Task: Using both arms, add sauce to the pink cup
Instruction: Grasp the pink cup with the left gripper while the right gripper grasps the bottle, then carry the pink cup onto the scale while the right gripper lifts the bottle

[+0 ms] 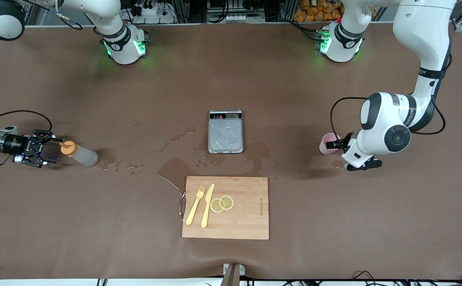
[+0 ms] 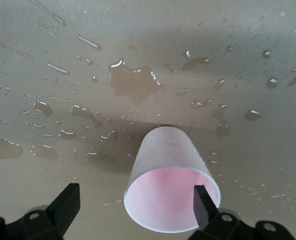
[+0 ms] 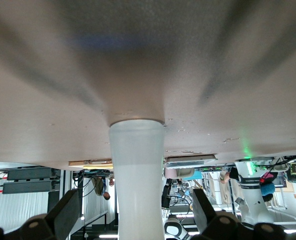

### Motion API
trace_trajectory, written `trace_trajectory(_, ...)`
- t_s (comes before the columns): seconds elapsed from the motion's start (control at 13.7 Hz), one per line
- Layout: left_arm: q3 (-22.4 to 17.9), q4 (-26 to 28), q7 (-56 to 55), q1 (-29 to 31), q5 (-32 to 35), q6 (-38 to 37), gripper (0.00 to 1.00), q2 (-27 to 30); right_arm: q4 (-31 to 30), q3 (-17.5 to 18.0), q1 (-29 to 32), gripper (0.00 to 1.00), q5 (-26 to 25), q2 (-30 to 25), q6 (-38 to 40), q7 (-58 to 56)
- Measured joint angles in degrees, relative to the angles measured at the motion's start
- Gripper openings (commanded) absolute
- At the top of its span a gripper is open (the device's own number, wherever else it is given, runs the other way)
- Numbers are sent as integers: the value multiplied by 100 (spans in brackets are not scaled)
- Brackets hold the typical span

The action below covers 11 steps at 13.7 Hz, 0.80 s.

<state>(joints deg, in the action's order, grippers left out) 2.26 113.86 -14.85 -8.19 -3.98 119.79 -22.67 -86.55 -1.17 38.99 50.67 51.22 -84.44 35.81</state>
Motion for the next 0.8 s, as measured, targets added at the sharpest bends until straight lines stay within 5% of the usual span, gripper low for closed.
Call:
trace_trajectory(0.29, -1, 114, 12, 0, 34, 13, 100, 0, 1, 24, -12, 100, 107, 224, 36, 0)
trace_trajectory(0.44, -1, 149, 13, 0, 183, 29, 68, -3, 4, 59, -39, 100, 146, 261, 44, 0)
trace_trajectory(0.8, 13, 193, -8, -70, 249, 588, 11, -188, 13, 73, -280, 100, 203, 266, 67, 0)
